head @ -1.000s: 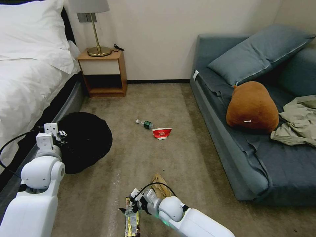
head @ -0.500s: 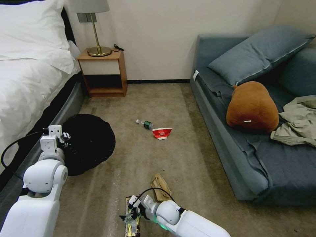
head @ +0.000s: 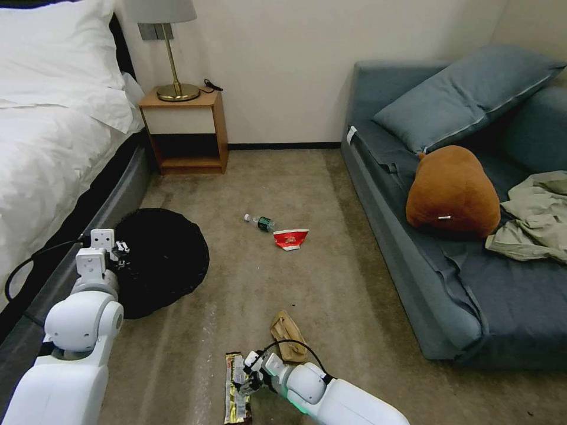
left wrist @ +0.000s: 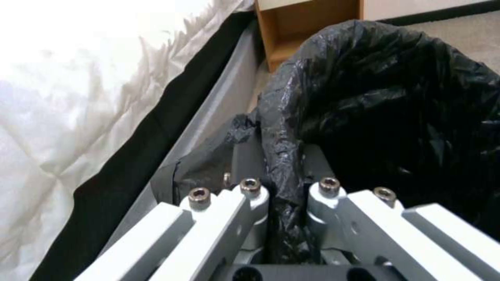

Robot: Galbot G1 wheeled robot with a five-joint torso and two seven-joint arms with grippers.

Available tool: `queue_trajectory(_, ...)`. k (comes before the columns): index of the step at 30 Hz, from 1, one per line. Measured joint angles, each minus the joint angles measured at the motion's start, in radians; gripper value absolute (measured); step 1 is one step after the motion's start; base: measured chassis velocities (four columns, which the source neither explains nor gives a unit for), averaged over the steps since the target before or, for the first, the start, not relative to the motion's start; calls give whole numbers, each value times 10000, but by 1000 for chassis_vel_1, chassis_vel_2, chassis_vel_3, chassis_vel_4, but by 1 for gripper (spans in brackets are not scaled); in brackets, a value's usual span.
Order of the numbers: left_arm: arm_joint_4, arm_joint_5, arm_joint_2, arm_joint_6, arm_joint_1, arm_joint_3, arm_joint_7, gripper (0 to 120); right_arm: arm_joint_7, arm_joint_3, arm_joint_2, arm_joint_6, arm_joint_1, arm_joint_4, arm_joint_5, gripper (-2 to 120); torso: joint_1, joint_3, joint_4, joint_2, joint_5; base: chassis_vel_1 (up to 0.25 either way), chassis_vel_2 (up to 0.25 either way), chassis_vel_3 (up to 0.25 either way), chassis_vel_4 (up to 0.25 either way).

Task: Pick up the trash bin, then pick up the garbage on the floor and place it into the trash bin.

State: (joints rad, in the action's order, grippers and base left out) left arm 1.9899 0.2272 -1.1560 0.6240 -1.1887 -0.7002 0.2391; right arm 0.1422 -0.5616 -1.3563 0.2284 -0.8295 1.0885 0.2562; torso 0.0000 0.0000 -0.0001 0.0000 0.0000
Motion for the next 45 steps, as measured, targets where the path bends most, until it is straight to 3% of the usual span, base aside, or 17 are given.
queue_trajectory(18, 92, -1, -4, 0, -160, -93, 1, 4, 226, -8, -56, -60, -257, 156, -186, 97, 0, 0, 1, 2, 0, 0, 0, 0, 0)
queue_trajectory(23, 51, -1, 13, 0, -81, -95, 0, 4, 315, -10, -23, -62, -231, 201, -163, 76, 0, 0, 0, 3, 0, 0, 0, 0, 0)
queue_trajectory(26, 33, 0, 12, 0, -52, -95, 0, 4, 344, -10, -17, -71, -225, 196, -162, 71, 0, 0, 1, 3, 0, 0, 0, 0, 0)
queue_trajectory(30, 8, 8, 7, 0, -24, -93, -11, 4, 425, -13, -22, -157, -187, 55, -165, 52, 0, 0, 0, 2, 0, 0, 0, 0, 0)
queue_trajectory(32, 2, 9, 7, 0, -23, -93, -13, 4, 440, -14, -27, -180, -175, 30, -166, 49, 0, 0, 0, 2, 0, 0, 0, 0, 0)
queue_trajectory(34, -7, 17, 19, 0, -8, -99, -21, 4, 461, -14, -34, -210, -160, 13, -167, 36, 0, 0, 0, 2, 0, 0, 0, 0, 0)
queue_trajectory(39, -24, 31, 44, 0, 47, -104, -25, 4, 477, -15, -17, -227, -165, 38, -179, 24, 0, 0, 1, 2, 0, 0, 0, 0, 0)
queue_trajectory(43, -48, 33, 14, 0, 62, -100, -26, 4, 480, 11, 40, -269, -137, 135, -197, 3, 0, 0, 0, 0, 0, 0, 0, 0, 0)
queue_trajectory(45, -55, 23, 5, -3, 47, -87, -27, 4, 478, 27, 78, -305, -50, 172, -200, 0, 0, 0, 1, 0, 0, 0, 0, 0, 0)
